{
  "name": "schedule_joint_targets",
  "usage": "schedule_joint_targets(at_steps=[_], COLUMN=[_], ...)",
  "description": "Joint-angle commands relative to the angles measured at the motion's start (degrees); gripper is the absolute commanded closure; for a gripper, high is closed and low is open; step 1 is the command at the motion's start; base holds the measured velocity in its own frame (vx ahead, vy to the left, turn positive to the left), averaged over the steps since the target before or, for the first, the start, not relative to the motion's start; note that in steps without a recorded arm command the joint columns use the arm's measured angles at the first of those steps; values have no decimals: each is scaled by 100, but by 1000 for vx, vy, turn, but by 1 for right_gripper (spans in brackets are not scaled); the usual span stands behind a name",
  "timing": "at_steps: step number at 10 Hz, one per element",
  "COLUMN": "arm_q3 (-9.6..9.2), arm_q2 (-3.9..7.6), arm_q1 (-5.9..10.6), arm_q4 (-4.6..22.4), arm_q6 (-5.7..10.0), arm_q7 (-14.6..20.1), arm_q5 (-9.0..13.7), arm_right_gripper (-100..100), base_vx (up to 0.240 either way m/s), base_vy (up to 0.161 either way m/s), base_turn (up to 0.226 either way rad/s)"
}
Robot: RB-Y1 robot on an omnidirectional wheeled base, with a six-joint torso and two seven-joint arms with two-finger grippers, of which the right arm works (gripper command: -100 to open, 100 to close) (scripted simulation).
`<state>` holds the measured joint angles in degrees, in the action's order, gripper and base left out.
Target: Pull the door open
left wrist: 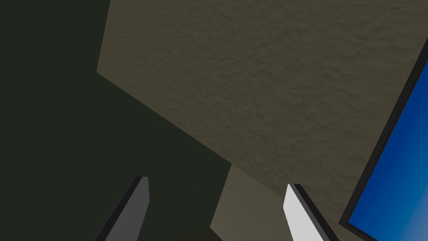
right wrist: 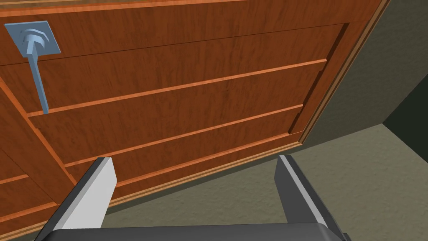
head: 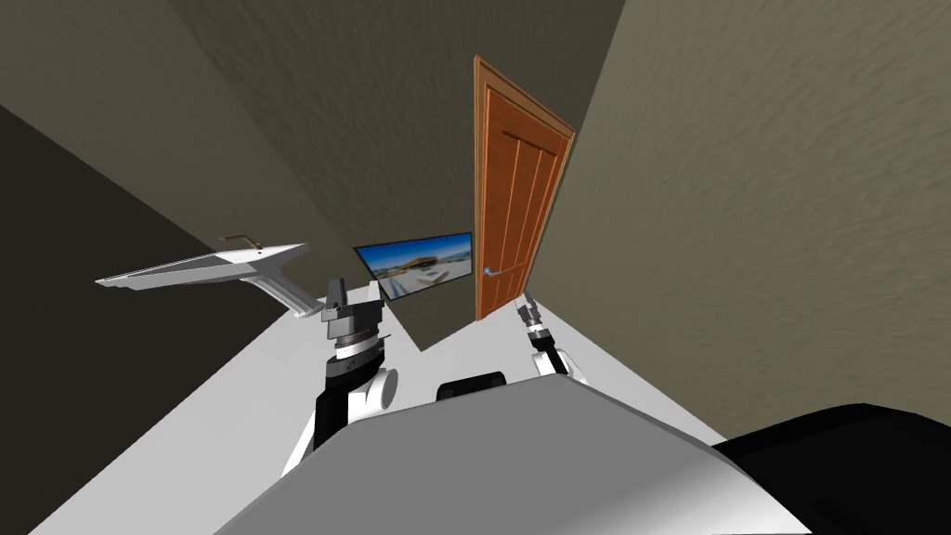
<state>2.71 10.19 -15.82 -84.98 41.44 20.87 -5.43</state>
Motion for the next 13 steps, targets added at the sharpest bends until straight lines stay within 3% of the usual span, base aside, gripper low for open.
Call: schedule_joint_targets(at_steps=[1,13], arm_q3=[-4,-58], arm_q2=[51,370], arm_q1=[91,583], arm_q4=[286,2151], arm_q6=[95,682], arm_q7=[75,583], arm_q5=[-9,-80], arm_right_gripper=[-100,-100], base_vx=[94,86], base_vy=[-55,-52], base_turn=[109,105])
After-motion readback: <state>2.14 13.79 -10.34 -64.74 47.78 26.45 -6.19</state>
